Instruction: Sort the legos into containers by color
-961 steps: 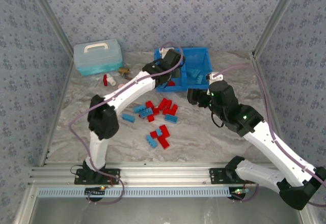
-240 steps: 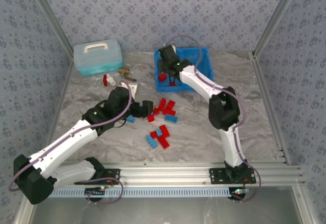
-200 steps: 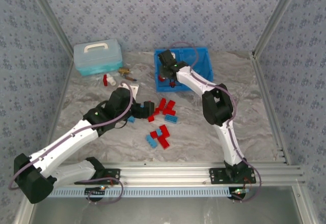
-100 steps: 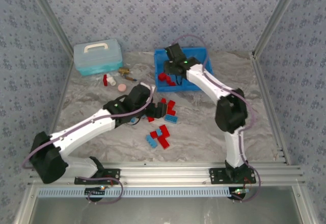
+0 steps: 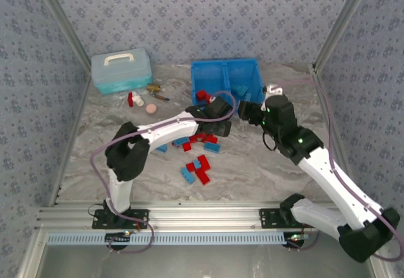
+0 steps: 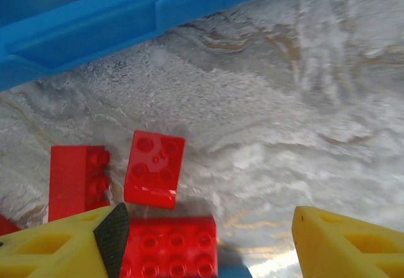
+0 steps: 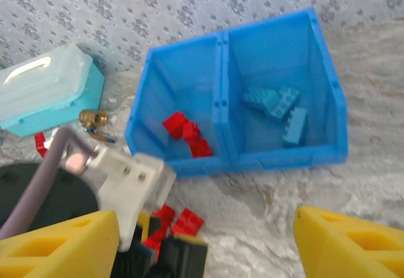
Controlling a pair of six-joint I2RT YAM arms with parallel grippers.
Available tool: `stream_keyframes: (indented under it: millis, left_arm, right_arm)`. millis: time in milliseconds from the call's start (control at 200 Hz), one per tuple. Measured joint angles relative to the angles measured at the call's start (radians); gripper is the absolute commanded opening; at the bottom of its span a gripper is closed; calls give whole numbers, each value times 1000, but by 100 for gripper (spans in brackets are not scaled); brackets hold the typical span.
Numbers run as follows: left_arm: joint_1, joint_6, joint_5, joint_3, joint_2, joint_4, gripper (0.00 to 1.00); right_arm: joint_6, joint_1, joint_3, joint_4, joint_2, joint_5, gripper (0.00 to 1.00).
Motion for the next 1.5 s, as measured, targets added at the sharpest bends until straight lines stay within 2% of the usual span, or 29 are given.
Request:
stream_keyframes:
  millis: [175, 315, 540, 620, 849, 974, 1219, 1329, 1499]
  left_arm:
    - [8, 3, -36, 44, 103, -14, 68]
    - [17, 4, -68, 59, 154, -11, 64]
    - [21, -19, -69, 53, 174, 43, 42]
    - [22, -24, -61, 26, 175, 50, 38]
    - [21, -34, -61, 11, 171, 72, 24]
    - [21, -34, -51, -3, 157, 80, 23]
    - [13, -15, -74, -11, 4, 55, 24]
    - [15, 15, -130, 89, -45, 27, 25]
    - [69, 66, -180, 317, -9, 12, 25]
  right_arm:
    - [57, -1, -96, -44, -119, -18, 79]
    - [97, -1, -129, -59, -143, -47, 78]
    - [118, -1, -135, -72, -142, -62, 78]
    - [122, 0, -135, -72, -142, -62, 79]
    - [132, 0, -131, -73, -142, -62, 89]
    - [140, 0, -112, -86, -143, -61, 100]
    - [140, 0, -102, -95, -179, -54, 100]
    - [140, 0, -100, -98, -182, -54, 100]
    - [154, 0, -100, -104, -184, -54, 100]
